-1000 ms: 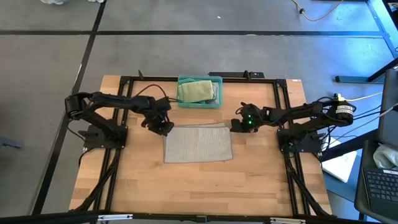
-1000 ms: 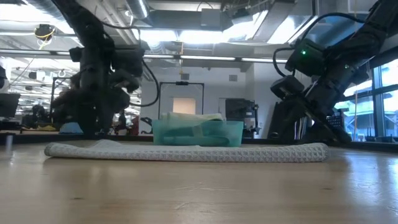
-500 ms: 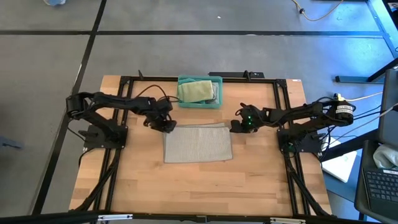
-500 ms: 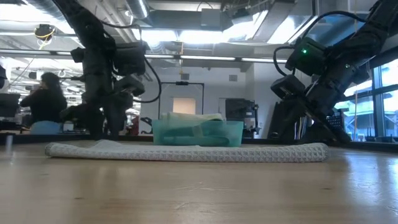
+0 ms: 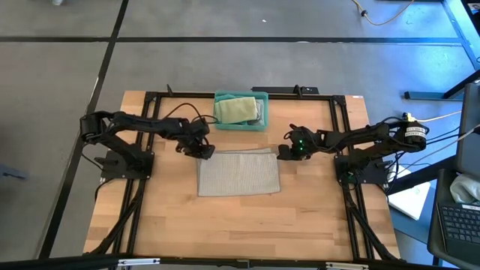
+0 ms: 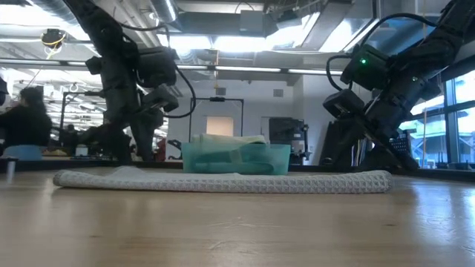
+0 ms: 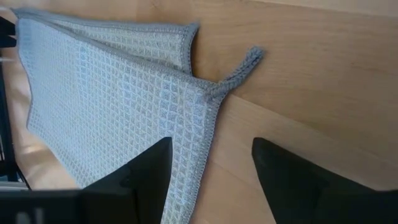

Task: Fold microfiber towels
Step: Fold the gray towel

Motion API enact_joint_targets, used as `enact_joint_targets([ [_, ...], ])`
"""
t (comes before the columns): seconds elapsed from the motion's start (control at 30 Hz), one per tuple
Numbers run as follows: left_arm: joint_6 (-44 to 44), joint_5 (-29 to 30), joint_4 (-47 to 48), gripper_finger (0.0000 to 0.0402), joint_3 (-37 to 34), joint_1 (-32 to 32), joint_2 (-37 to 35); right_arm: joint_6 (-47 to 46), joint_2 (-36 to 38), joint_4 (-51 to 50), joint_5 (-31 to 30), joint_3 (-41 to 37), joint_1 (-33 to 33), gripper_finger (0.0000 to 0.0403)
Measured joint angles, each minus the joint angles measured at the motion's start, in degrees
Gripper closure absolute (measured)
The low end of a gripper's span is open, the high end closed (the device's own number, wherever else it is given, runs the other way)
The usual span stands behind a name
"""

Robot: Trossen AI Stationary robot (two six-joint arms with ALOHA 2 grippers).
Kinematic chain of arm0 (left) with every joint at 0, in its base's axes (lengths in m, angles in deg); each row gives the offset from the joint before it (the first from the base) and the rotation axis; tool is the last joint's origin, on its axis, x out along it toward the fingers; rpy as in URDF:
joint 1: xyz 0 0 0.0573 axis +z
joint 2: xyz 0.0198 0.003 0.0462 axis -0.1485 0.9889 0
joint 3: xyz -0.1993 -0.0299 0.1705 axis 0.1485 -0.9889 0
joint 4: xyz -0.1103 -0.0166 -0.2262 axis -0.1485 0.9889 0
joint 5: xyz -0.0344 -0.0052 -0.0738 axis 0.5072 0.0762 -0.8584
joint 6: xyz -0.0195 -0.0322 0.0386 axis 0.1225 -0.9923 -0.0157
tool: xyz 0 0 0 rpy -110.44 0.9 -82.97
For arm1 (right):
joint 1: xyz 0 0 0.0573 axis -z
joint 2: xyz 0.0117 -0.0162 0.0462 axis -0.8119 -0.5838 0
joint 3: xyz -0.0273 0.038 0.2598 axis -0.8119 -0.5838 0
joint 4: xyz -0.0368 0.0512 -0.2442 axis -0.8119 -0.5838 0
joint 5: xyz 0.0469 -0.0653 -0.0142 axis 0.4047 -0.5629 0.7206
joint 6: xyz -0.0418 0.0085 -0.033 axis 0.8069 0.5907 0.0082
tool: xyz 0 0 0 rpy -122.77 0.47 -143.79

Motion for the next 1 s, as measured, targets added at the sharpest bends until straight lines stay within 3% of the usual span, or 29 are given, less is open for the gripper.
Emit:
enact_joint_targets([
  [0.37, -0.96, 2.40, -0.71, 0.0236, -2.56, -2.69, -0.17, -0.01, -0.01, 0.00, 0.11, 0.00, 0.00, 0.0176],
  [0.7, -3.93, 5.53, -7.97, 0.0238, -2.83, -2.91, 0.07, -1.07, -0.11, 1.17, -0.21, -0.09, -0.05, 0.0176],
  [1.0, -3.65, 4.52, -9.30, 0.0279, -2.83, -2.97, 0.07, -1.74, -0.11, 1.23, -2.03, -0.09, -0.15, 0.0176],
])
